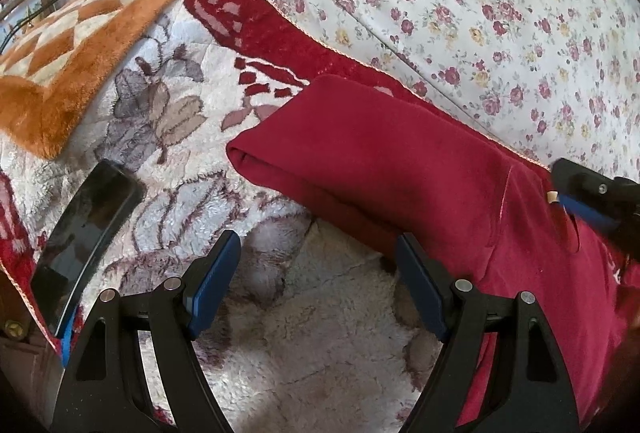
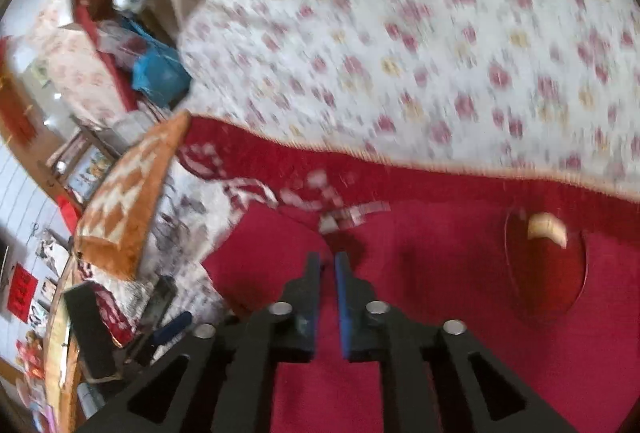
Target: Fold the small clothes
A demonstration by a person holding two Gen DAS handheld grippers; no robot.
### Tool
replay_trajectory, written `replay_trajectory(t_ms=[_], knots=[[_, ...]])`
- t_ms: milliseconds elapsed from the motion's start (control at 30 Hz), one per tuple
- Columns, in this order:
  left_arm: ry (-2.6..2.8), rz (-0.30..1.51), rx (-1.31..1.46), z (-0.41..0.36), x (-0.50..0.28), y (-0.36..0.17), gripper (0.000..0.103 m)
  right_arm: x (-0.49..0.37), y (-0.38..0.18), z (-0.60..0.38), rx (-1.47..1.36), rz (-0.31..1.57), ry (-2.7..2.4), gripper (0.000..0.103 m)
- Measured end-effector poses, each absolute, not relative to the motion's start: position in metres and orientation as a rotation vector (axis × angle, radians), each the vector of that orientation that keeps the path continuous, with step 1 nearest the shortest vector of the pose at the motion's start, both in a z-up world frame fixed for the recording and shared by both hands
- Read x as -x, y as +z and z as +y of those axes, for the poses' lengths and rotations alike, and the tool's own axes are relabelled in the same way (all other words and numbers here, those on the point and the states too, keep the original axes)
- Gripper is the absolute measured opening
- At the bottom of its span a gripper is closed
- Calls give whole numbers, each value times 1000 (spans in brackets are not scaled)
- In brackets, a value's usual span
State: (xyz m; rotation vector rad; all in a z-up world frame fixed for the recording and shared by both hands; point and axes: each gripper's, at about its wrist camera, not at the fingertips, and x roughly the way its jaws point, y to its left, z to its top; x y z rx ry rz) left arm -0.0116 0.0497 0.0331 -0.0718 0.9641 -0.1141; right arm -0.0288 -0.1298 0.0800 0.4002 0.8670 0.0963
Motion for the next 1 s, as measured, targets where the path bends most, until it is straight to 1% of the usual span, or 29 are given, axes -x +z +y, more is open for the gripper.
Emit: replay_trajectory(t_ms=[33, 67, 167, 200, 233, 267, 300, 333, 367, 400, 433, 533, 833, 900, 1000], knots=[[-115, 967, 76, 50, 12, 33, 80, 26, 72, -131, -428, 894, 96, 65], [-117, 970, 81, 51, 11, 34, 80, 24, 66, -132, -463, 898, 98, 69], [-117, 978, 91, 52, 8, 33, 80, 14, 52, -126, -471, 894, 112, 69], [-117, 981, 92, 52, 8, 33, 80, 9, 48, -122, -468, 904, 127, 68], [-117, 984, 95, 52, 6, 33, 80, 4, 45, -118, -465, 911, 140, 63], [-118, 987, 97, 51, 5, 33, 80, -2, 41, -113, -455, 915, 151, 59], [-119, 988, 96, 50, 4, 33, 80, -8, 37, -108, -443, 917, 158, 51], [-118, 987, 93, 49, 3, 33, 80, -13, 34, -105, -436, 917, 163, 38], [-116, 985, 89, 48, 3, 34, 80, -18, 31, -101, -429, 918, 171, 29], [-114, 982, 86, 48, 2, 35, 80, -21, 28, -98, -420, 922, 172, 15], [-111, 979, 86, 49, 2, 35, 80, -24, 28, -95, -411, 922, 168, 11], [-98, 969, 106, 55, 3, 38, 80, -16, 40, -101, -433, 871, 183, 8], [-115, 947, 104, 51, 14, 44, 80, 52, 113, -167, -532, 701, 170, 7], [-146, 945, 115, 48, 18, 44, 80, 60, 123, -171, -493, 692, 163, 7], [-235, 936, 154, 42, 25, 49, 80, 62, 122, -172, -479, 726, 145, 7]])
